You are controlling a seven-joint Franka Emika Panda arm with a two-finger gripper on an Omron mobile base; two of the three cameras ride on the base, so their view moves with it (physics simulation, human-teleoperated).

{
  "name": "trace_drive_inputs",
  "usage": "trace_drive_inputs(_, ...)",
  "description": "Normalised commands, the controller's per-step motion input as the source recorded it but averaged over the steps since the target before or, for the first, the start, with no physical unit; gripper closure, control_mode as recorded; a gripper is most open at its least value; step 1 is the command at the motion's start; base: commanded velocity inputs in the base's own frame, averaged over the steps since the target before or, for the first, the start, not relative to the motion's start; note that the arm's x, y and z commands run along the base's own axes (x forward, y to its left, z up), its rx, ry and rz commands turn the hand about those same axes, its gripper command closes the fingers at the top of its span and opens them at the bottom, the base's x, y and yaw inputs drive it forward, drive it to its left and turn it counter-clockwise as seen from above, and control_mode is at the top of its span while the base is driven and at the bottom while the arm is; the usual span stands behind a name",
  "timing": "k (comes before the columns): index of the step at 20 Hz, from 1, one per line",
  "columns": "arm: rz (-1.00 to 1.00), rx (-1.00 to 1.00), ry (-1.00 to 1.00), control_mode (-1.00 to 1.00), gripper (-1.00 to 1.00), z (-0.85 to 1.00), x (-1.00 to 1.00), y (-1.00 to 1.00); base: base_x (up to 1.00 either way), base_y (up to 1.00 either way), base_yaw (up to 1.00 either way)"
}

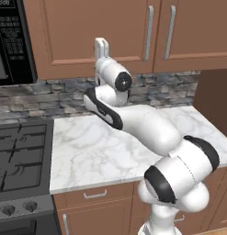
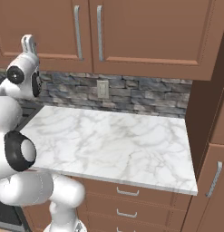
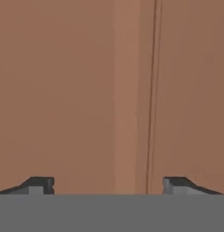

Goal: Open the cabinet. Pick the bowls from the counter and place them in the cabinet. Then close the cabinet.

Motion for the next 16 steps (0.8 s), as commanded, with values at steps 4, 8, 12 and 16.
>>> trace_drive_inputs(4, 0.29, 0.03, -0.01, -1.0, -1.0, -0.41, 1.0, 0.19, 0.0, 0.0, 0.0)
trace_drive_inputs(8, 0.15, 0.01, 0.12, -1.0, -1.0, 0.03, 1.0, 0.34, 0.0, 0.0, 0.0)
trace_drive_inputs(12, 0.12, 0.0, 0.2, -1.0, -1.0, 0.22, 1.0, 0.34, 0.0, 0.0, 0.0)
trace_drive_inputs(16, 0.1, 0.0, 0.24, -1.0, -1.0, 0.36, 1.0, 0.31, 0.0, 0.0, 0.0)
